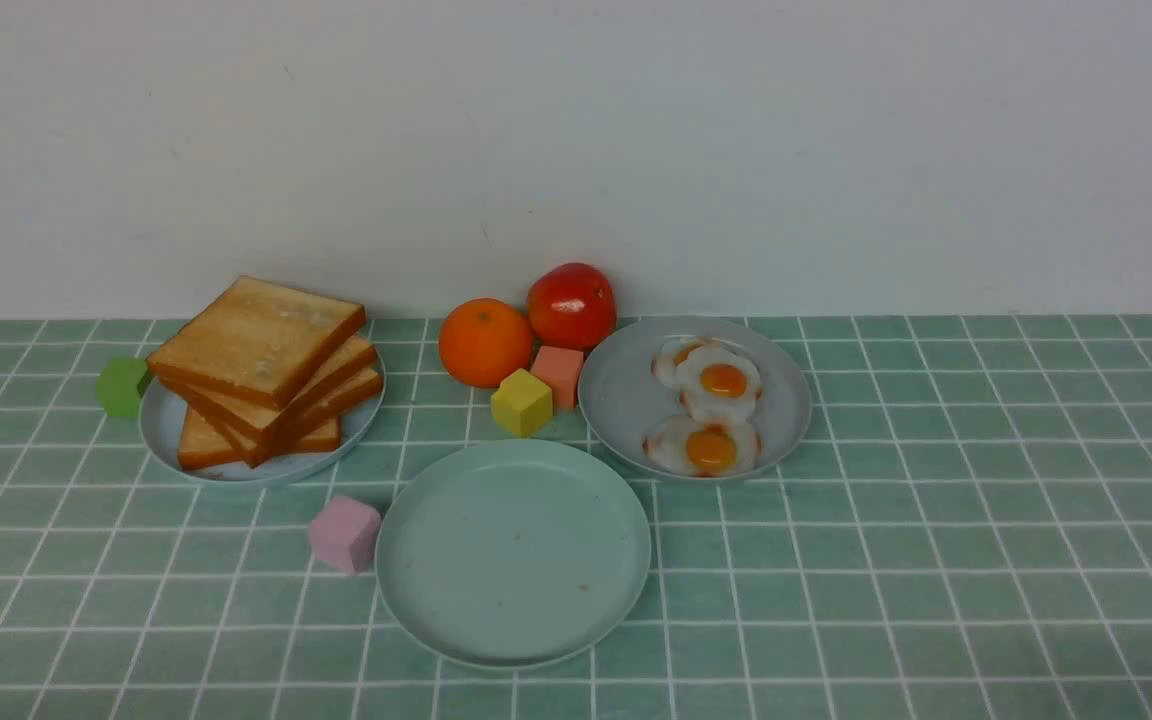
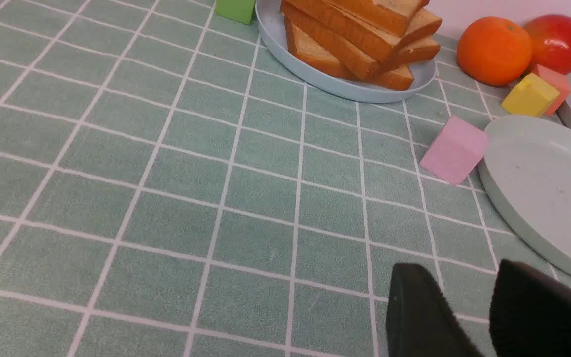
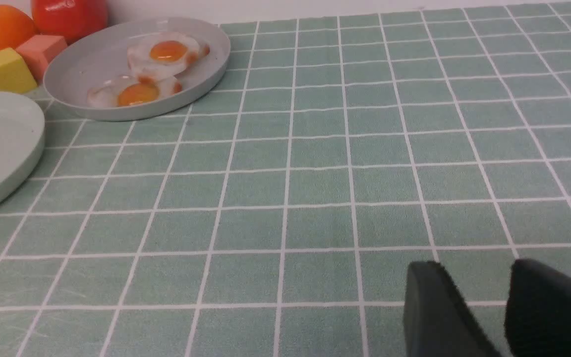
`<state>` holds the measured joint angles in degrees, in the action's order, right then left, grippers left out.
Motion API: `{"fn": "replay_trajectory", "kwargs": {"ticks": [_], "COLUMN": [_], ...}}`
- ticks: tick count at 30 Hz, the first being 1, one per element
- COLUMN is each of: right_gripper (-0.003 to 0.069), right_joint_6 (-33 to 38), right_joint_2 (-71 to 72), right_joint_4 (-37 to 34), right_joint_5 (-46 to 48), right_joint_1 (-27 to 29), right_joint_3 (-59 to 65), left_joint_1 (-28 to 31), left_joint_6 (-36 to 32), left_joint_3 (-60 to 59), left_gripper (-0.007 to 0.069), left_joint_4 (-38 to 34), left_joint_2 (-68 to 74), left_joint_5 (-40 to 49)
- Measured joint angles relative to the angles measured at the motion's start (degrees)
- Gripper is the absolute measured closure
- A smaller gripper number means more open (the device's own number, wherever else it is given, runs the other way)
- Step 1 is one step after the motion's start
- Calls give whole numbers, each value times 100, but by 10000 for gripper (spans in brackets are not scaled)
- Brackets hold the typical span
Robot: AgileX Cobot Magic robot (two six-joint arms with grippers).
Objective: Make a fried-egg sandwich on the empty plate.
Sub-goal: Use the left arm to grab a slice of bread
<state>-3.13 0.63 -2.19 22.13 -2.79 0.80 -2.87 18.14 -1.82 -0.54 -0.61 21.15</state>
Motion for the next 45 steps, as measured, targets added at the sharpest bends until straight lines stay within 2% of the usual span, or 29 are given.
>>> {"fn": "replay_trajectory", "kwargs": {"ticks": [22, 25, 28, 32, 35, 38, 41, 43, 44, 45], "right_gripper": [419, 419, 419, 419, 419, 419, 419, 419, 419, 419], "right_joint_6": [0, 0, 0, 0, 0, 0, 0, 0, -15, -23], "right_joint_2": [0, 0, 0, 0, 0, 0, 0, 0, 0, 0], "right_joint_4": [0, 0, 0, 0, 0, 0, 0, 0, -104, -143], "right_joint_5": [0, 0, 0, 0, 0, 0, 0, -22, -121, -165], "right_joint_1": [0, 0, 0, 0, 0, 0, 0, 0, 0, 0], "right_joint_3": [0, 0, 0, 0, 0, 0, 0, 0, 20, 21], "left_joint_1": [0, 0, 0, 0, 0, 0, 0, 0, 0, 0], "left_joint_6": [24, 215, 857, 1343, 1439, 1374, 790, 547, -9, -9], "left_joint_3": [0, 0, 0, 0, 8, 190, 867, 1132, 1672, 1737], "left_gripper": [386, 386, 386, 386, 398, 452, 578, 615, 638, 638], "left_joint_4": [-29, -393, -1462, -2571, -2843, -2782, -2463, -2403, -2351, -2346], "left_joint_2": [0, 0, 0, 0, 0, 0, 166, 336, 781, 839], "left_joint_5": [-67, -365, -983, -1765, -2084, -1574, -522, -184, 481, 556]}}
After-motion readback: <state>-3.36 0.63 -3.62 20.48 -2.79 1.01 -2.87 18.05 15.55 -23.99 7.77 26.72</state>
